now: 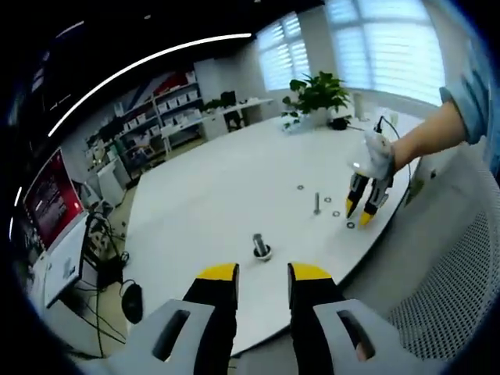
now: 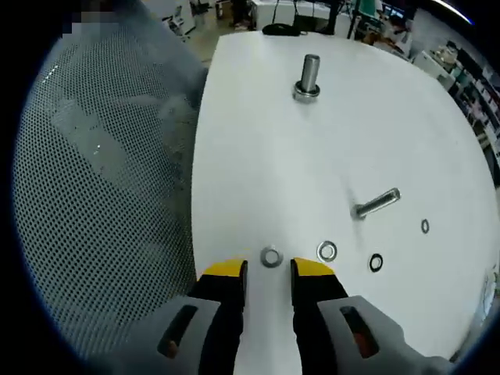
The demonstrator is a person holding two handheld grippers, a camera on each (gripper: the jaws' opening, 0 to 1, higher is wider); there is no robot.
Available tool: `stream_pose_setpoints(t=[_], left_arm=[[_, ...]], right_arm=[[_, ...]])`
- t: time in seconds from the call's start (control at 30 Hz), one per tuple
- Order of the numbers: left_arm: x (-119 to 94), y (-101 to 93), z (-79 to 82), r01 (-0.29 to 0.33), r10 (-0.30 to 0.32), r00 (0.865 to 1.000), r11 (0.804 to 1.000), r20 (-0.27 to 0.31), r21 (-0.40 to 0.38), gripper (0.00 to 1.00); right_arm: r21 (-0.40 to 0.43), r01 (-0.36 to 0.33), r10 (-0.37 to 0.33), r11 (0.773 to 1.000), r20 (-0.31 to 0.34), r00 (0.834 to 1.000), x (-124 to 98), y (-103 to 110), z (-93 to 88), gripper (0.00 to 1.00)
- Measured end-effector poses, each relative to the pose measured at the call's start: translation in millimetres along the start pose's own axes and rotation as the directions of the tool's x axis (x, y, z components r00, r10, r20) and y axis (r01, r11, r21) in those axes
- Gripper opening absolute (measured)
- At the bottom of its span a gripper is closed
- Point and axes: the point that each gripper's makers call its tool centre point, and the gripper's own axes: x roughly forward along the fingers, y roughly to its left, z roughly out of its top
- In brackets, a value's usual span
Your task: Place the washer onto the threaded stud by aligning its center hole with the stud, sliding it down to the base, and recovering from edge contact or off-axis alignment until the washer reaches the visible bottom stop.
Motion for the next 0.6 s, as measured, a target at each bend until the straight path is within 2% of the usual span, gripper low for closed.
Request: stream_pose_setpoints(t=[0.3, 0.4, 0.47, 0.53, 0.6], left_arm=[[-0.2, -0.4, -1.5, -0.004, 0.005, 1.000, 1.000, -0.011, 0.024, 0.19], [-0.8, 0.5, 0.3, -0.009, 0.009, 1.000, 1.000, -0.001, 0.023, 0.18], [0.3, -0.3, -2.6, -0.006, 0.007, 1.000, 0.999, -0.017, 0.031, 0.18], [1.4, 1.4, -13.7, -0.012, 0.016, 0.997, 0.999, -0.082, 0.051, 0.17], [0.4, 0.9, -6.7, -0.012, 0.015, 0.999, 0.998, -0.043, 0.058, 0.14]], right_arm=[[-0.041, 0.002, -0.003, 0.999, -0.018, 1.000, 5.0, -0.2, -1.1, 0.22], [-0.030, 0.002, -0.003, 1.000, -0.025, 1.000, 4.8, -1.2, -0.8, 0.21], [-0.030, 0.008, -0.009, 1.000, -0.026, 1.000, 5.2, -2.3, 0.5, 0.18], [-0.056, 0.013, -0.015, 0.998, -0.036, 0.999, 5.4, -1.4, 0.6, 0.14], [-0.056, 0.012, -0.014, 0.998, -0.041, 0.999, 5.9, -2.3, 0.6, 0.14]])
